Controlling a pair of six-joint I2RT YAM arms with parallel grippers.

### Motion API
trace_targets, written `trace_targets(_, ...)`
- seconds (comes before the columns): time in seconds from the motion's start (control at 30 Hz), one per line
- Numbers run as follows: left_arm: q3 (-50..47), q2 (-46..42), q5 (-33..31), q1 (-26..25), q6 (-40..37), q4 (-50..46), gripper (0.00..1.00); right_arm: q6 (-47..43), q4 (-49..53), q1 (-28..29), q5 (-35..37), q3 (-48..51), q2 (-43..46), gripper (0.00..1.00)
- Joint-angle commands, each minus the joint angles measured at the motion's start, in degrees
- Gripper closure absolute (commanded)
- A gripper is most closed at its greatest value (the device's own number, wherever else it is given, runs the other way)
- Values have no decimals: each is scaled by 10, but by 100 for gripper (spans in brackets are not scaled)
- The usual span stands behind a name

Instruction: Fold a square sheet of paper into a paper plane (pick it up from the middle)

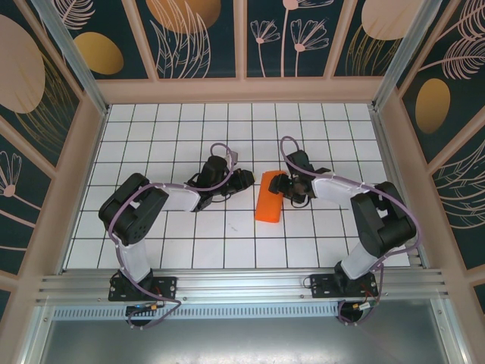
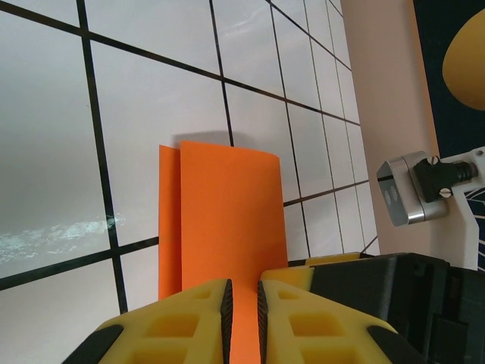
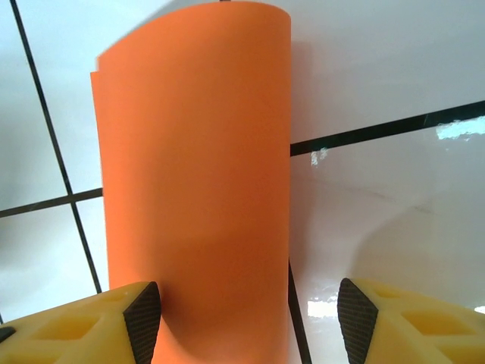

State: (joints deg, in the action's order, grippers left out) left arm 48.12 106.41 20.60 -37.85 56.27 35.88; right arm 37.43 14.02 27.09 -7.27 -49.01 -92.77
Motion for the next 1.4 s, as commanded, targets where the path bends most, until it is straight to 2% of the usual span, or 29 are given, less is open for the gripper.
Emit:
trace_targets(0.0,14,9,11,-3,-1,7,80,-3,14,3,16,-17,-13,34)
trace_targets(0.37,21,11,18,-3,-7,-10,80,-25,13,23,19,-24,-24,34)
trace_targets(0.73,29,18,35,-3,-7,-12,80,-55,32,18,32,-33,-35,35)
trace_targets(0.97,42,34,55,-2,-3,-29,85,-30,36,20,47,-34,-58,35)
trace_targets(1.37,73,69,81,-4,-21,-95,96,-38,38,22,56,-23,-62,35)
